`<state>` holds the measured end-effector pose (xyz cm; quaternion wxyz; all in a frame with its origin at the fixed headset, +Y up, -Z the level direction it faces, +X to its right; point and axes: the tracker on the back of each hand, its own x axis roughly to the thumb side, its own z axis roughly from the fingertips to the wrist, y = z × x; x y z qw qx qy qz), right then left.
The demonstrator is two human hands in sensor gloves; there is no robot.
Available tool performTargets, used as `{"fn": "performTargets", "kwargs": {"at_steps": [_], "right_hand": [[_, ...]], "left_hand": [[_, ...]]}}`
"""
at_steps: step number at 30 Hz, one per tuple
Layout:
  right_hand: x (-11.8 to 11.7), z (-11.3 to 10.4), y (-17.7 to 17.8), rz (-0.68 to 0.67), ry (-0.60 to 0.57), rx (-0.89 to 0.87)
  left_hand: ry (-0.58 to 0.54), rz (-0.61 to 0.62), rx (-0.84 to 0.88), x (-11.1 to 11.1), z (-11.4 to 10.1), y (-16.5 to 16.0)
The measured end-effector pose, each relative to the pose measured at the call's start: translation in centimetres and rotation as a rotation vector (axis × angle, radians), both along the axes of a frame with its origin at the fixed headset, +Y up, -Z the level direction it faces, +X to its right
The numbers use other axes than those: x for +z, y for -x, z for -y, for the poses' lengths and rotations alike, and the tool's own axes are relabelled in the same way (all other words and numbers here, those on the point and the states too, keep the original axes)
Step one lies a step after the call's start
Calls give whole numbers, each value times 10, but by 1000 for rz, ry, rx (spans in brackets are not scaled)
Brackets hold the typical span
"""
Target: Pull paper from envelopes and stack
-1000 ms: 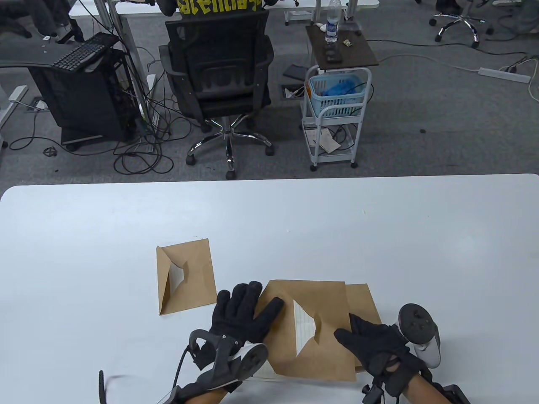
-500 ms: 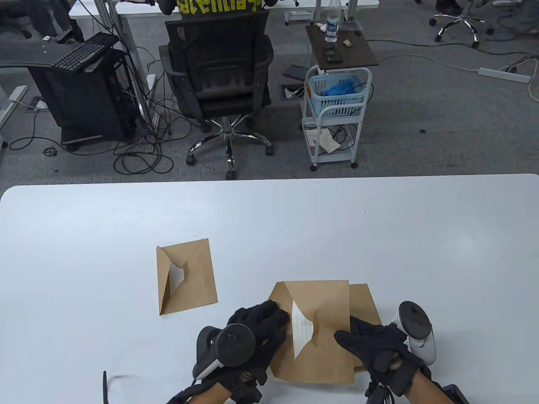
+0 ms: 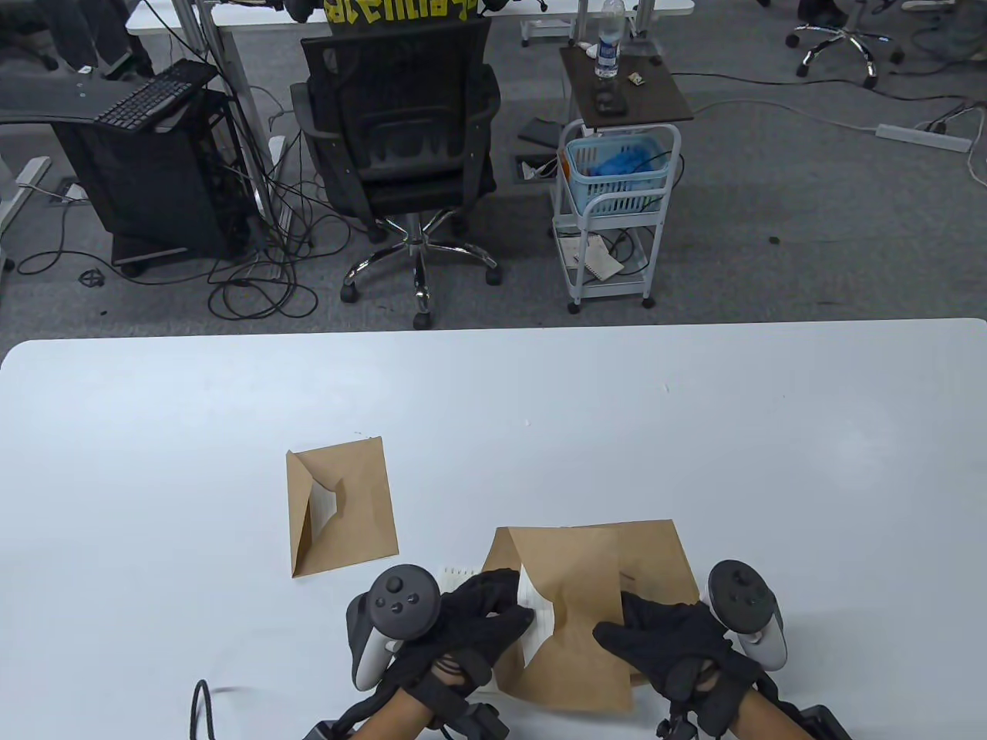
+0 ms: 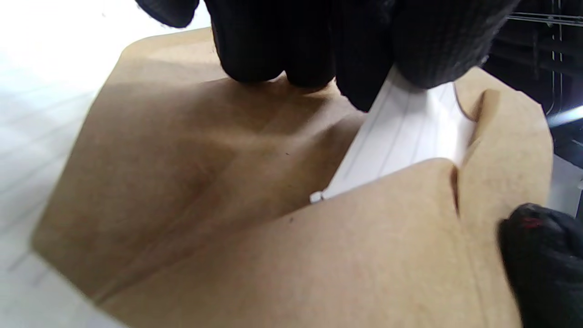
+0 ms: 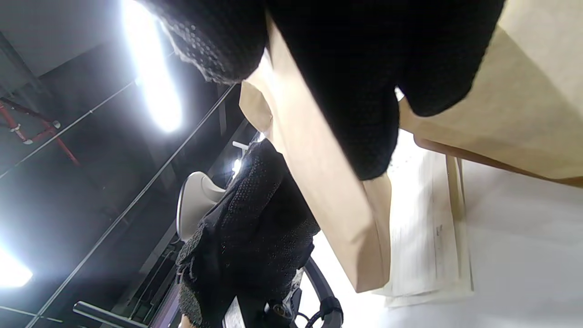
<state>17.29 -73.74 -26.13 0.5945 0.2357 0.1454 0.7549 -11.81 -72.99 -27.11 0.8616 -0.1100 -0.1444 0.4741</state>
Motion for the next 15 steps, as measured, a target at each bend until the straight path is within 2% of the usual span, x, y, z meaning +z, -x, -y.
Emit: {"fn": "performTargets", "kwargs": {"at_steps": [15], "right_hand": [[-4,-4,-14,78,-22,7]], "left_hand": [[-56,-120,-80,-12,-2,28]]}}
